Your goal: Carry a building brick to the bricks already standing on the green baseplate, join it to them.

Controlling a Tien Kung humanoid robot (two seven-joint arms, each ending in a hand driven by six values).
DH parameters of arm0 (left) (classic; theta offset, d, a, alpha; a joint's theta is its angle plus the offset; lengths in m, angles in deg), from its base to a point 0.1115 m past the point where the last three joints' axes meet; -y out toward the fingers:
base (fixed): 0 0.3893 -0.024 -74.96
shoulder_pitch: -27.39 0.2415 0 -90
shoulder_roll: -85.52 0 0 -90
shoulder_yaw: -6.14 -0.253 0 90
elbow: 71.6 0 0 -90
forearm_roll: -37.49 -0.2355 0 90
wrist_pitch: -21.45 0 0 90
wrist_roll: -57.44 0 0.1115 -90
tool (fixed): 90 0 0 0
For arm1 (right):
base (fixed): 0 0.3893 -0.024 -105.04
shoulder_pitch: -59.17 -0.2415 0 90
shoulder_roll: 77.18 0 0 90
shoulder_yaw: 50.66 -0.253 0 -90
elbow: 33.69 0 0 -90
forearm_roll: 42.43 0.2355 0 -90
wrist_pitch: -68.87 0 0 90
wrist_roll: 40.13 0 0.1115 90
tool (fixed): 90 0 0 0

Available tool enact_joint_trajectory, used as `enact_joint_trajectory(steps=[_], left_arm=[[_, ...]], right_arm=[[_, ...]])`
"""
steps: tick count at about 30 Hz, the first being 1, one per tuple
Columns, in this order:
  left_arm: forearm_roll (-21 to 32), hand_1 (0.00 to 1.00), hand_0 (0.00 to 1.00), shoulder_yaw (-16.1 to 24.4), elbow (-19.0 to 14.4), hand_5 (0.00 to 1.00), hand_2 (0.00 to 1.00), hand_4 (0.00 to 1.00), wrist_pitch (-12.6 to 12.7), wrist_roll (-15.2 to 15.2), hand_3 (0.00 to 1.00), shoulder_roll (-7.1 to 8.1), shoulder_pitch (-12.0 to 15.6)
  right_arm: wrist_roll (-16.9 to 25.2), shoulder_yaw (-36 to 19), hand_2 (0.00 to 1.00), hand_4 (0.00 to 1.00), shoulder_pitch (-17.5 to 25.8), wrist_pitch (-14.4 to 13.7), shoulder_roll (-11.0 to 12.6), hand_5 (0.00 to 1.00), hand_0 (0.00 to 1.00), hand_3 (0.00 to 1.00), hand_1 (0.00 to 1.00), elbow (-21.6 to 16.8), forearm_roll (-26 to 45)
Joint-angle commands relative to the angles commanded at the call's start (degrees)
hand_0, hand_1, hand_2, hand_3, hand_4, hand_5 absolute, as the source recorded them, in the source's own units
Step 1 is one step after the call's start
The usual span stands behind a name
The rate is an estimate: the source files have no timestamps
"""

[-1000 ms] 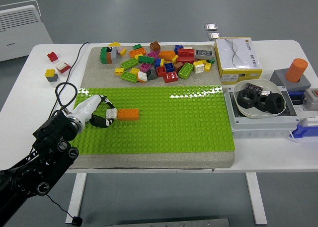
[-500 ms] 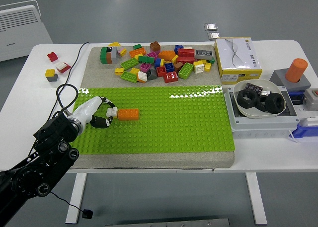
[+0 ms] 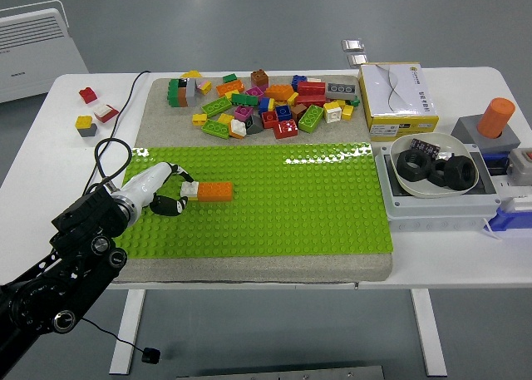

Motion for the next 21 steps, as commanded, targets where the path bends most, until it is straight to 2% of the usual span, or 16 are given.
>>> enact_joint_trajectory(steps=[4, 6, 10, 11, 16, 17, 21], left_arm=[[-1.8, 0.974, 0.974, 1.5, -2.4, 0.002, 0.991, 0.621, 0.2, -0.7, 0.738, 0.31, 1.2], [-2.6, 0.975, 0.975, 1.9, -3.5, 0.002, 0.985, 0.643, 0.3, -0.9, 0.699, 0.6, 1.7], [-3.7, 0.975, 0.975, 2.2, -4.8, 0.002, 0.985, 0.643, 1.2, -0.6, 0.699, 0.82, 2.3], [-3.9, 0.975, 0.975, 2.2, -5.1, 0.031, 0.986, 0.653, 1.4, -0.6, 0.688, 0.81, 2.4], [-5.4, 0.975, 0.975, 2.2, -7.2, 0.031, 0.986, 0.653, 1.1, -1.7, 0.688, 1.15, 3.8], [-5.7, 0.973, 0.975, 2.1, -7.7, 0.144, 0.982, 0.694, 1.0, -1.9, 0.625, 1.25, 4.1], [-6.0, 0.973, 0.975, 1.5, -8.1, 0.144, 0.982, 0.694, 1.0, -2.2, 0.625, 1.3, 4.7]], right_arm=[[0.0, 0.0, 0.794, 0.813, 0.1, 0.0, 0.0, 0.855, 0.515, 0.785, 0.722, 0.0, 0.0], [0.0, 0.0, 0.794, 0.813, 0.1, 0.0, 0.1, 0.854, 0.515, 0.785, 0.722, 0.0, 0.1], [0.0, 0.0, 0.794, 0.813, 0.1, 0.0, 0.1, 0.854, 0.515, 0.785, 0.722, 0.0, 0.0], [0.0, 0.0, 0.794, 0.813, 0.2, 0.0, 0.1, 0.854, 0.515, 0.785, 0.722, 0.0, 0.0], [0.1, 0.0, 0.794, 0.813, 0.2, 0.0, 0.1, 0.854, 0.515, 0.785, 0.722, 0.0, 0.1], [0.1, 0.0, 0.794, 0.814, 0.3, 0.0, 0.1, 0.851, 0.515, 0.785, 0.721, 0.0, 0.1], [0.0, 0.0, 0.794, 0.814, 0.3, 0.0, 0.1, 0.851, 0.515, 0.785, 0.721, 0.0, 0.1]])
